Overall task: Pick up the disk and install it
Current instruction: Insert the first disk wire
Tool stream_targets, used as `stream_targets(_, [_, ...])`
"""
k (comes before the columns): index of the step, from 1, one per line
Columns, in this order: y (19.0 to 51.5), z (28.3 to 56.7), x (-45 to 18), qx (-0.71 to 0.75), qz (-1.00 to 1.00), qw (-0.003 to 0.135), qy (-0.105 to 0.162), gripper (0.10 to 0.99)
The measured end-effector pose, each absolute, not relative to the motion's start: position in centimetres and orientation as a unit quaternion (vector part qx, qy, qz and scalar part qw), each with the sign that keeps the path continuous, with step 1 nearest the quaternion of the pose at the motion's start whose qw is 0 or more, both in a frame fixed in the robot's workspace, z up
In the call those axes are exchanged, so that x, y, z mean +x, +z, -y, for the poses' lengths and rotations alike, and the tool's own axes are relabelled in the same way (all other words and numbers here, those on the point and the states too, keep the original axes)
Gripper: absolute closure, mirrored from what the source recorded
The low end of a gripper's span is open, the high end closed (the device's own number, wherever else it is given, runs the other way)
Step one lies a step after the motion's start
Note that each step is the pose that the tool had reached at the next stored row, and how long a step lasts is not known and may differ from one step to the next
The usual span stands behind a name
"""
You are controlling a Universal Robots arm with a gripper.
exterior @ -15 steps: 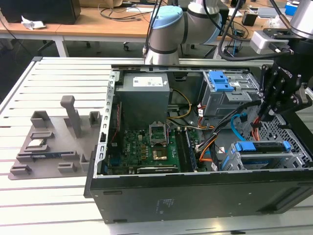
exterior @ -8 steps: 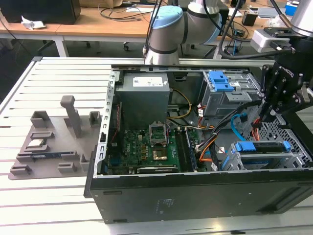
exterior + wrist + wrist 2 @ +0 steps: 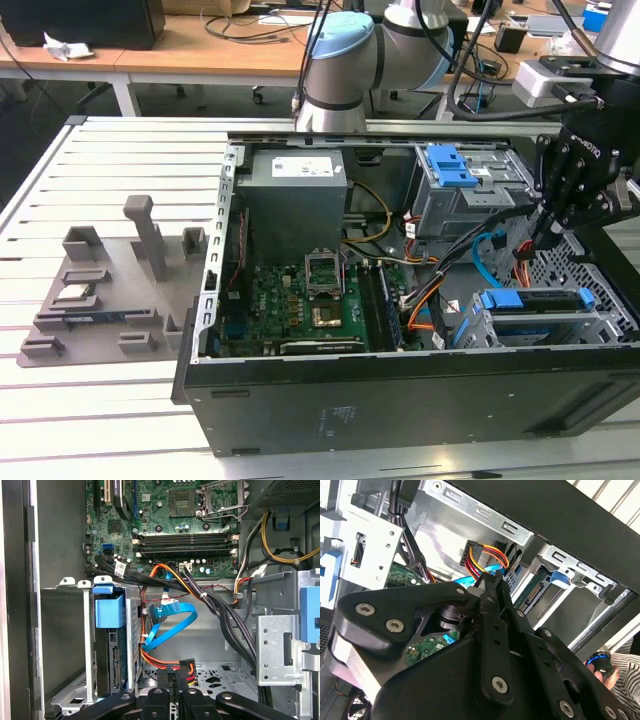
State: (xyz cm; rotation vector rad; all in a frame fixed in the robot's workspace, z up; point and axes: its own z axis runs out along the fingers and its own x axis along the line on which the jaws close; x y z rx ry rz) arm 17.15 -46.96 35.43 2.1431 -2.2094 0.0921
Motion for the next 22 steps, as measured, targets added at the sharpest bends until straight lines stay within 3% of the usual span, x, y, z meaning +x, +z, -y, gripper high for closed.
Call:
stream_targets(11, [34.9,51.8,16.8,0.696,0.717,0.031,0.030,0.922])
stream_targets(22, [34.3,51.9,17.1,0.696,0.717,0.031,0.030,0.922])
